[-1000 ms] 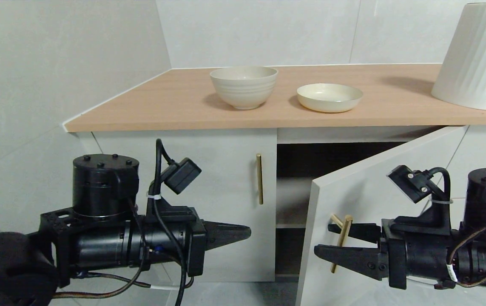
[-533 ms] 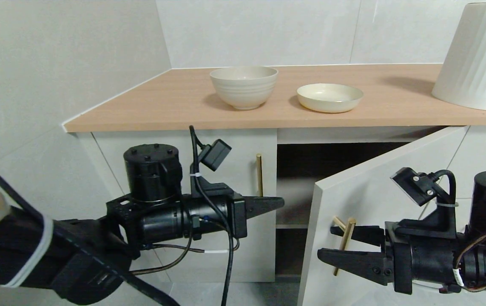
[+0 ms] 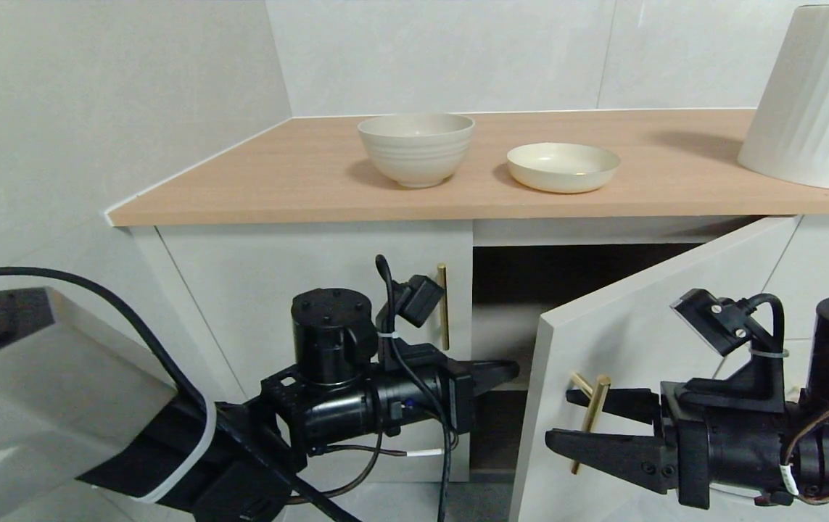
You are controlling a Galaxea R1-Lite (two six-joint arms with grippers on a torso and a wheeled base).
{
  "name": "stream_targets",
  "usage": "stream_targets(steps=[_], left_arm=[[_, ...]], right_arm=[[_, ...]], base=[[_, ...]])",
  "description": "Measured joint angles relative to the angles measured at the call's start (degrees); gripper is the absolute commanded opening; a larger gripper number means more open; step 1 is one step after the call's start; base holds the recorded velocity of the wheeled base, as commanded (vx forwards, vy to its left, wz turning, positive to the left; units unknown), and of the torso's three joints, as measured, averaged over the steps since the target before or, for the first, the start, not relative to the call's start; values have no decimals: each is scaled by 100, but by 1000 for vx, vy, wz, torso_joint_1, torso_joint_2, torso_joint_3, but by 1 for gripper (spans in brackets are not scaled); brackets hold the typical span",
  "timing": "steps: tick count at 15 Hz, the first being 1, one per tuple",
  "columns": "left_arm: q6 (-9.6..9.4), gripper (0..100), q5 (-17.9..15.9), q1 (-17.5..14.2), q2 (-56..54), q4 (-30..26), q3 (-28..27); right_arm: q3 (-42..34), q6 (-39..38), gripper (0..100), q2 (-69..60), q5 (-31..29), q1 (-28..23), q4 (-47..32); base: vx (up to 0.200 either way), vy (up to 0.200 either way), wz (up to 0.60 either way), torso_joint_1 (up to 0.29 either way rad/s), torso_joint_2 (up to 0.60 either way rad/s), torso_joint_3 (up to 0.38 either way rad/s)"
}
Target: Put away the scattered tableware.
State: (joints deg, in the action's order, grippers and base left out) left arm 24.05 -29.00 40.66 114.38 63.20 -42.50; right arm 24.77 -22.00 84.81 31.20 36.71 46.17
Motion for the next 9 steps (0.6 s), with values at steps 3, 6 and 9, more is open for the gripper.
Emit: stream_targets(steps=[3,6,9], left_arm=[[4,0,508,402,293,419,-146],[2,0,583,536,463,503,-223],[-7,0,623,556,516,540,-232]], right_arm=[[-83,361,100,-48,-16,-35,-32],[-124,405,100,-68,-18,-140,-73],[-171,1019,100,-68,-27,-505,-93]], base=[[0,0,0,0,0,0],[0,0,0,0,0,0],[0,0,0,0,0,0]])
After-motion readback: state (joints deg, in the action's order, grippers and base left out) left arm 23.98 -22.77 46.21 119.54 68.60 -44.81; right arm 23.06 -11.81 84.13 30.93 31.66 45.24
